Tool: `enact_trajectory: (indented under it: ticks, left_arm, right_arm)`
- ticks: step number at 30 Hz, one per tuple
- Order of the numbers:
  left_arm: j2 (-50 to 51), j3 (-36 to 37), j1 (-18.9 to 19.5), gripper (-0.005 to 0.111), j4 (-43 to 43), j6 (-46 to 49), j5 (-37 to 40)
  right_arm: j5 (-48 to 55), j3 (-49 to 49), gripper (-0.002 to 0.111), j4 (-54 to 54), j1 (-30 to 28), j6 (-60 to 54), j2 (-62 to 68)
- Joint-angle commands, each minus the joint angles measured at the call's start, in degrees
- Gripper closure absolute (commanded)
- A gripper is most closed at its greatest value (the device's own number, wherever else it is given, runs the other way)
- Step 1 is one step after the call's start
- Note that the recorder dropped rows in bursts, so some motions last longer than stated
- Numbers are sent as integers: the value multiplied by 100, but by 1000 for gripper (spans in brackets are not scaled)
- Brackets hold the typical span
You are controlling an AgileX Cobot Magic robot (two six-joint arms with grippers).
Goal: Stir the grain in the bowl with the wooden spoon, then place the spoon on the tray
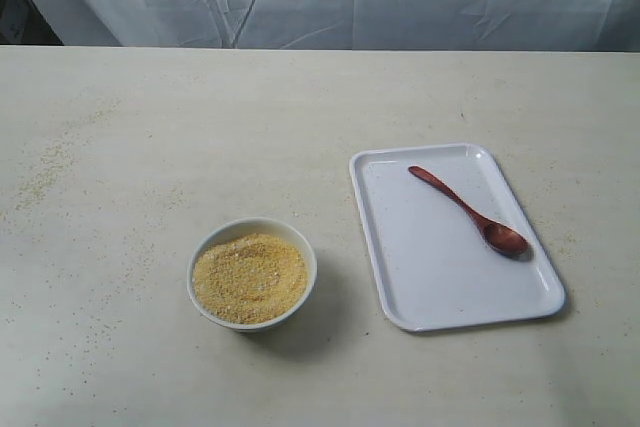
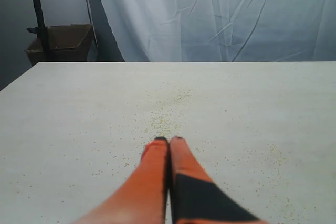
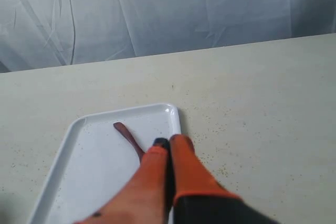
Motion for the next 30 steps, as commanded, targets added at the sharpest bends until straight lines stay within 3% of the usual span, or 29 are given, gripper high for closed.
enact_trajectory:
  ticks: [1, 14, 22, 30]
  left_arm:
    - [-22, 10, 10, 107, 5, -2, -8]
    - [-22, 10, 10, 107, 5, -2, -8]
    - [-22, 10, 10, 107, 16, -2, -8]
    - [-22, 10, 10, 107, 16, -2, -8]
  right_arm:
    - [-52, 14, 108, 4, -27, 4, -43]
    - [-38, 14, 108, -17, -27, 4, -43]
    - [-38, 14, 108, -18, -870, 4, -43]
    - [-38, 14, 108, -18, -930, 4, -43]
